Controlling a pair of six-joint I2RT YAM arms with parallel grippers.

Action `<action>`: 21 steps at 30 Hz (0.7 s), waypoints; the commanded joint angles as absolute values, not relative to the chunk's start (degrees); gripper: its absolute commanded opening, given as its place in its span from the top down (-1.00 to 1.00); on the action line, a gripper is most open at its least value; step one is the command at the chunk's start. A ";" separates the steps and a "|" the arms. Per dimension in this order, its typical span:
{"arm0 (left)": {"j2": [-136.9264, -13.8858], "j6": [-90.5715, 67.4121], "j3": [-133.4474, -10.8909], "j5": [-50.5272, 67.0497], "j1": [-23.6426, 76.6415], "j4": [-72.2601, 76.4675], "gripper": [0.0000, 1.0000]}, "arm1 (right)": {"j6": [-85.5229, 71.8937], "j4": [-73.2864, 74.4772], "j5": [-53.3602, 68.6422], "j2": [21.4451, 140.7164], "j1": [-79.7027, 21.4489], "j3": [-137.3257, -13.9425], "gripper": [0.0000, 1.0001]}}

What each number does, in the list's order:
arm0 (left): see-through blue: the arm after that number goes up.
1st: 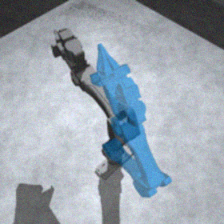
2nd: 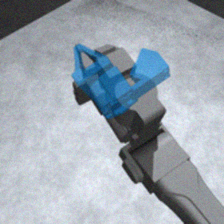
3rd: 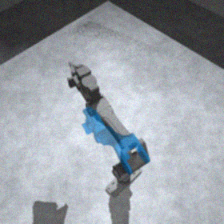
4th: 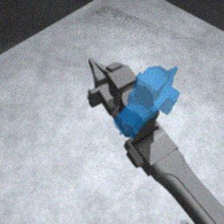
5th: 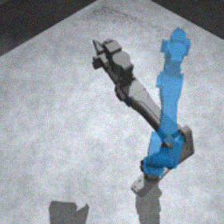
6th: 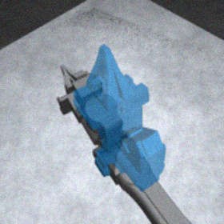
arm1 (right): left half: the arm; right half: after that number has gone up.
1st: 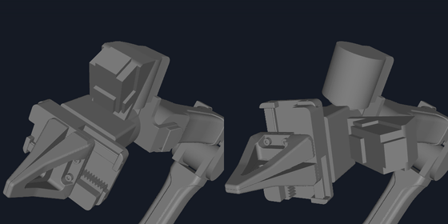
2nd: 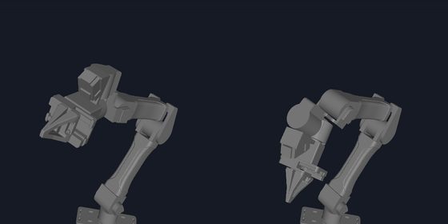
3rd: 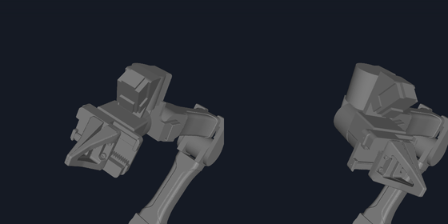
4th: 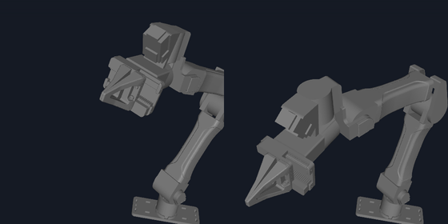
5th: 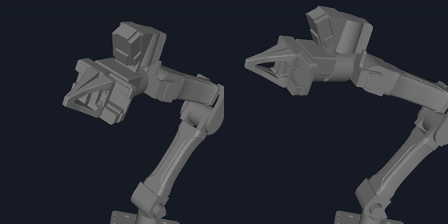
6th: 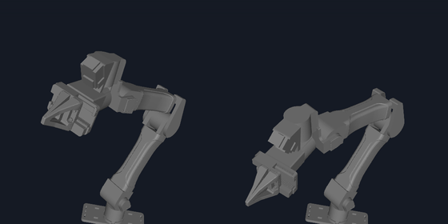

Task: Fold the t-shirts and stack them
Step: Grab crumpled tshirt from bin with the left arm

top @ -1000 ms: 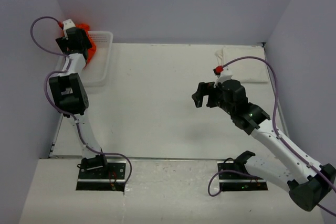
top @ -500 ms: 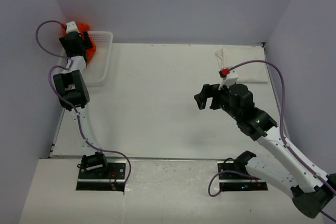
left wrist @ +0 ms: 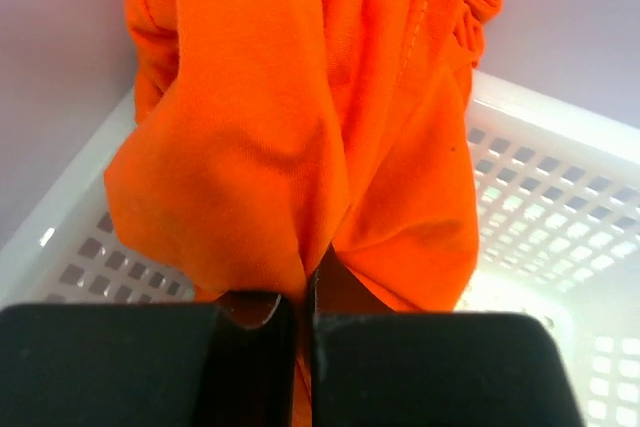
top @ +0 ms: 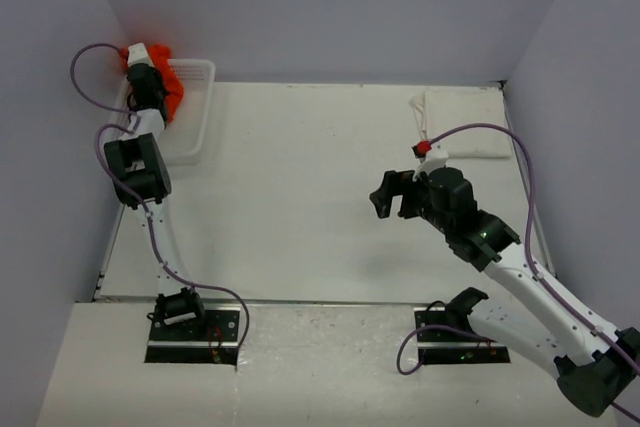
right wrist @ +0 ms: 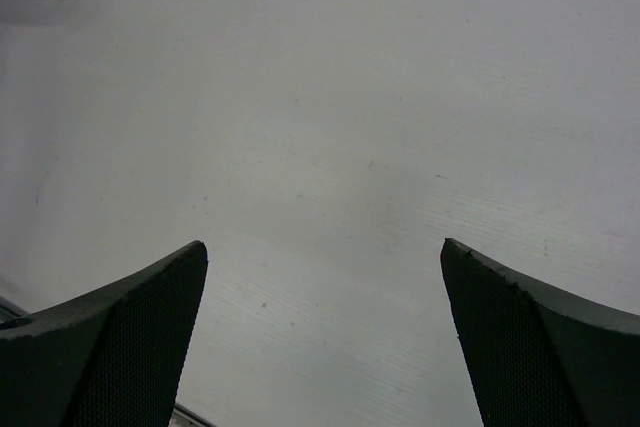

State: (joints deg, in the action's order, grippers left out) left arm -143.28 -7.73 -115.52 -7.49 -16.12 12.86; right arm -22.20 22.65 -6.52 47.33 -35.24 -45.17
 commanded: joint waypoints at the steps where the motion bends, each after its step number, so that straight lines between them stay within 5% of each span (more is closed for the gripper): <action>1: -136.07 -7.99 -113.56 -3.70 -16.35 19.42 1.00 | -23.64 20.22 -5.55 48.95 -35.42 -43.86 -0.98; 11: -123.32 -13.70 -113.64 11.15 -14.41 22.24 1.00 | -24.17 18.72 -7.03 51.24 -35.60 -42.80 -0.98; 21: -110.49 -22.14 -128.92 29.17 -4.84 18.03 1.00 | -24.43 18.72 -8.53 53.61 -35.60 -44.65 -0.98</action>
